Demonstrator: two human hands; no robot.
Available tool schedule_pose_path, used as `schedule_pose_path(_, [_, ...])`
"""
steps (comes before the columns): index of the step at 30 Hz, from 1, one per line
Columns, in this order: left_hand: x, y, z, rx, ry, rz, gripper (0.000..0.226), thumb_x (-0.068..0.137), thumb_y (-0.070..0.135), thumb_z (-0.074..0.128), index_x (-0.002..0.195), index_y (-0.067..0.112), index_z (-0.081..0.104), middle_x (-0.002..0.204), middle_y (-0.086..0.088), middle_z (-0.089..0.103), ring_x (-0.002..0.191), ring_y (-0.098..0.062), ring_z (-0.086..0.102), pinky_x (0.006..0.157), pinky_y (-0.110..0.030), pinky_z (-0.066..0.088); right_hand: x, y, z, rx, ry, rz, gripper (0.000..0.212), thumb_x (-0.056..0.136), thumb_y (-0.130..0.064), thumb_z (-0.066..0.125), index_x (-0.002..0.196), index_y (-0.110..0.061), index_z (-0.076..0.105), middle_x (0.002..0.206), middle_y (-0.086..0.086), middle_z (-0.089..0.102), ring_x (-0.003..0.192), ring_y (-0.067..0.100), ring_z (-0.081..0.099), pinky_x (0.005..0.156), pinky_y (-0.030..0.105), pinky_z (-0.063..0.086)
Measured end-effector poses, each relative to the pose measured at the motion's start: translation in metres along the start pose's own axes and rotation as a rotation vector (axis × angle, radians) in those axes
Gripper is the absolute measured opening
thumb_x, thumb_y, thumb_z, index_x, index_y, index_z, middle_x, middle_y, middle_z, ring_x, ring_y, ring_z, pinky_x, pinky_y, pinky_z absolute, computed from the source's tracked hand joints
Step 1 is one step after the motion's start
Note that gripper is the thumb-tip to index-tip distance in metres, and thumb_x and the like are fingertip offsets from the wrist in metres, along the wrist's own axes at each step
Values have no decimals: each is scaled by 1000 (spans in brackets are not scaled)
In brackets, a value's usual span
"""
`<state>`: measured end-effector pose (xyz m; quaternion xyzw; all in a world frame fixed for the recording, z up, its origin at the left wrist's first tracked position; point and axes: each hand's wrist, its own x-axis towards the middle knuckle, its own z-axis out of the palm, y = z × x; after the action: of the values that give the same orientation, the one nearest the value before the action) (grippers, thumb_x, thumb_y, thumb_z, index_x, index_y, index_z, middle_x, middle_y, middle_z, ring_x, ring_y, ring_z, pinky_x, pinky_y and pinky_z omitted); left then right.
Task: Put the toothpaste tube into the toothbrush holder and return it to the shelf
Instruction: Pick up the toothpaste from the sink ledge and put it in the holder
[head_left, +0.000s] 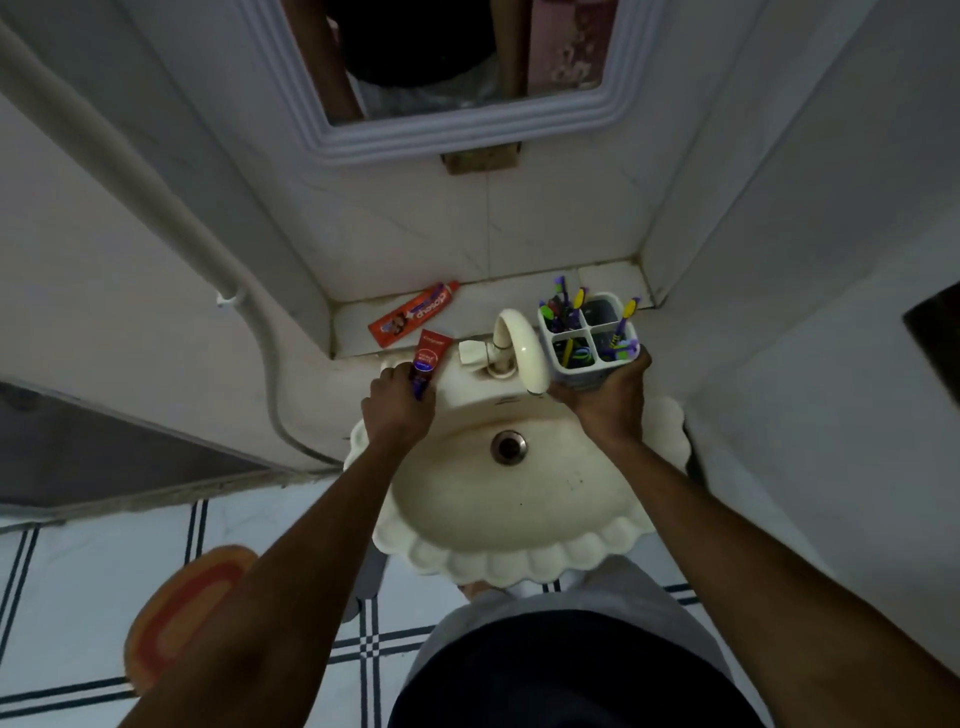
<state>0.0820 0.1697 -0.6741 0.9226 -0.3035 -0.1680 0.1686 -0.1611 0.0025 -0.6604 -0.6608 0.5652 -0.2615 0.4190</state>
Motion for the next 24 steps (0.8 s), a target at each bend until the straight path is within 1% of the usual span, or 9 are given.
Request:
schedule_pose_path(2, [6,-5,0,23,-12,6,48,96,42,70,134,15,64,124,-13,69,112,-36,65,94,-50,55,-2,1,1,29,-15,6,140,54,-49,111,159,-7,28,160,9,60,141,28,64,108,42,59])
schedule_pose_path(5, [7,-5,-2,-161,-61,-14,38,95,39,72,124,14,73,115,-10,76,103,-32,71,90,-45,59,-4,0,-5,98,-27,10,144,50,-66,104,157,-7,30,153,0,61,136,18,64,103,27,54])
schedule_pose_path(10, [-5,6,-18,-665,-34,-214,21,96,34,69,93,19,82,92,-6,80,92,-33,75,81,-41,60,-4,2,-19,129,-96,9,128,60,-52,110,157,-12,36,141,-14,60,127,6,63,89,-1,47])
schedule_pose_path(12, [-13,20,-35,-841,-36,-235,18,101,26,65,96,16,79,97,-12,79,97,-37,75,82,-42,62,-3,4,-22,116,-102,5,125,63,-52,110,157,-12,36,141,-13,61,126,7,64,87,-3,46])
schedule_pose_path(14, [-20,39,-55,-945,-18,-191,20,106,24,58,100,18,76,105,-13,76,105,-35,74,86,-42,65,-2,5,-25,105,-108,-6,126,63,-56,108,157,-14,36,140,-13,61,125,9,66,90,4,50])
schedule_pose_path(16, [-25,65,-75,-962,13,-106,20,108,26,57,103,25,76,106,-10,75,101,-27,74,83,-42,65,-1,7,-28,94,-114,-11,128,61,-60,108,158,-16,36,138,-15,62,124,9,67,96,18,56])
schedule_pose_path(18, [-25,90,-93,-932,34,31,19,106,26,63,119,25,76,107,-3,76,92,-16,75,77,-37,64,0,7,-29,88,-121,-18,130,60,-65,107,157,-19,35,137,-15,64,122,9,69,99,28,59])
schedule_pose_path(20, [-23,116,-106,-835,24,192,33,102,24,71,135,21,72,116,2,75,93,-10,74,73,-26,62,1,5,-32,71,-130,-18,128,59,-67,107,156,-19,37,136,-14,65,120,10,69,97,29,60])
schedule_pose_path(24, [-15,160,-111,-474,5,461,44,95,30,80,136,22,71,125,4,71,103,-8,68,84,-20,56,8,3,-34,63,-176,-14,126,59,-67,106,153,-19,38,137,-12,65,121,12,69,96,28,59])
